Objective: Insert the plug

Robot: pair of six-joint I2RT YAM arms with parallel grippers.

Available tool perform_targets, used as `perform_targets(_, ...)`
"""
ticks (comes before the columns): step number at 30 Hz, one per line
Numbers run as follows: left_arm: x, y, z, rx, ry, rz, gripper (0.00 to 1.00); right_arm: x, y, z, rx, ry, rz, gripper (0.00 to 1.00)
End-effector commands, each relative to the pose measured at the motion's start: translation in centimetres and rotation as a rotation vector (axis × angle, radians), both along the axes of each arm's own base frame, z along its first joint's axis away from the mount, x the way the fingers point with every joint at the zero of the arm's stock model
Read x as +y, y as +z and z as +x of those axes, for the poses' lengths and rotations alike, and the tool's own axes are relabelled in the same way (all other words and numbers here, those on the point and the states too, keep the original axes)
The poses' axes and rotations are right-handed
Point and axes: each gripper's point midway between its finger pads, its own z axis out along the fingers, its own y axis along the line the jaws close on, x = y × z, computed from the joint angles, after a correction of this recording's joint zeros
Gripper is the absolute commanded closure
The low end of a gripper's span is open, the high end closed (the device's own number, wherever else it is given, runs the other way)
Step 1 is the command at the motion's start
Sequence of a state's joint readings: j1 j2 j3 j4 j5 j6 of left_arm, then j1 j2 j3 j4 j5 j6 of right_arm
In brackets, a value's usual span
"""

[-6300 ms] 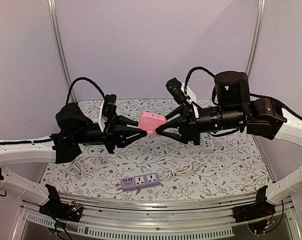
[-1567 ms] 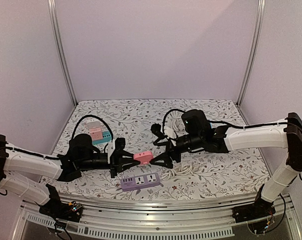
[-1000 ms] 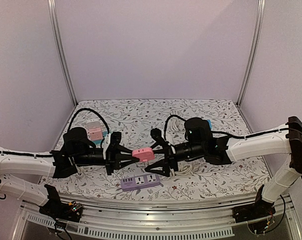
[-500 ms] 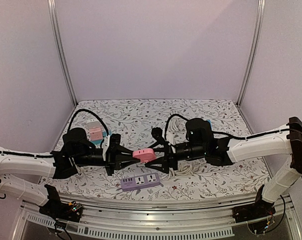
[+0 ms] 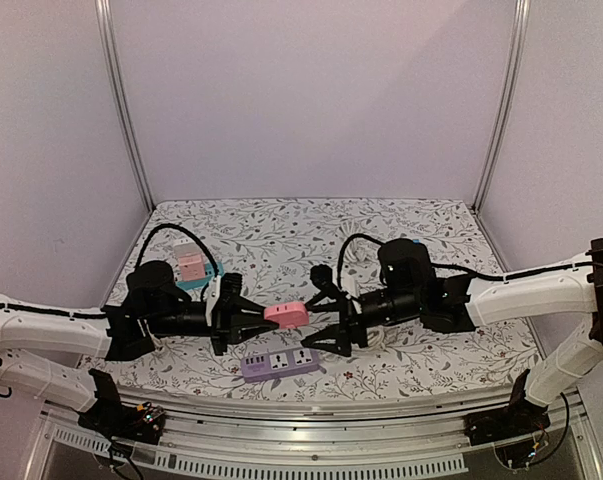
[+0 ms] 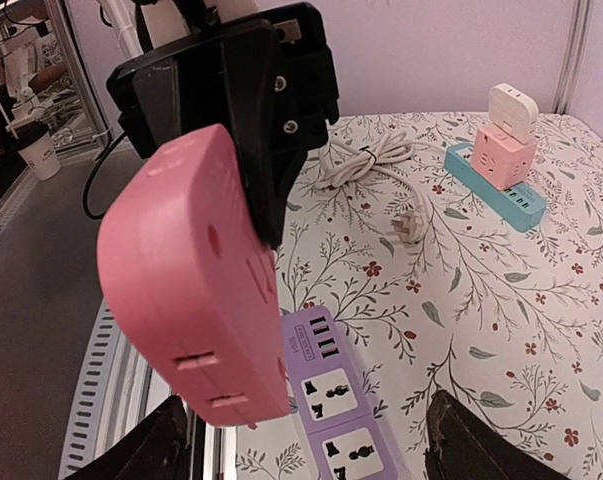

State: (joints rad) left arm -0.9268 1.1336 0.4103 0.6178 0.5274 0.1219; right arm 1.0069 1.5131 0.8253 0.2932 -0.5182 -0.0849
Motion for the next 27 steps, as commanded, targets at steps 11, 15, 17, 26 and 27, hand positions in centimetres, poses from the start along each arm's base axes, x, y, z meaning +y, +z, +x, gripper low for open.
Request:
perform_targets(11, 1.3, -5.4, -0.3, 0.030, 0.050, 0.092, 1.00, 1.5, 3.2, -0.6, -0.060, 0.115, 0.010, 0.44)
perform_targets(15, 1.4, -6.1, -0.1, 0.031, 0.065, 0.095, 1.00, 2.7, 1.6, -0.6, -0.022, 0.162, -0.021, 0.52)
perform_targets(17, 1.5, -6.5, 0.2, 0.033, 0.076, 0.099, 1.00, 3.1, 0.5, -0.7, 0.002, 0.178, -0.043, 0.55)
perform_targets(26, 1.8, -8.3, 1.0, 0.081, 0.102, 0.122, 1.00, 3.6, -2.6, -0.7, 0.034, 0.212, -0.115, 0.72)
perform_targets(27, 1.8, -8.6, 1.1, 0.083, 0.100, 0.130, 1.00, 3.6, -3.0, -0.6, 0.037, 0.213, -0.125, 0.74)
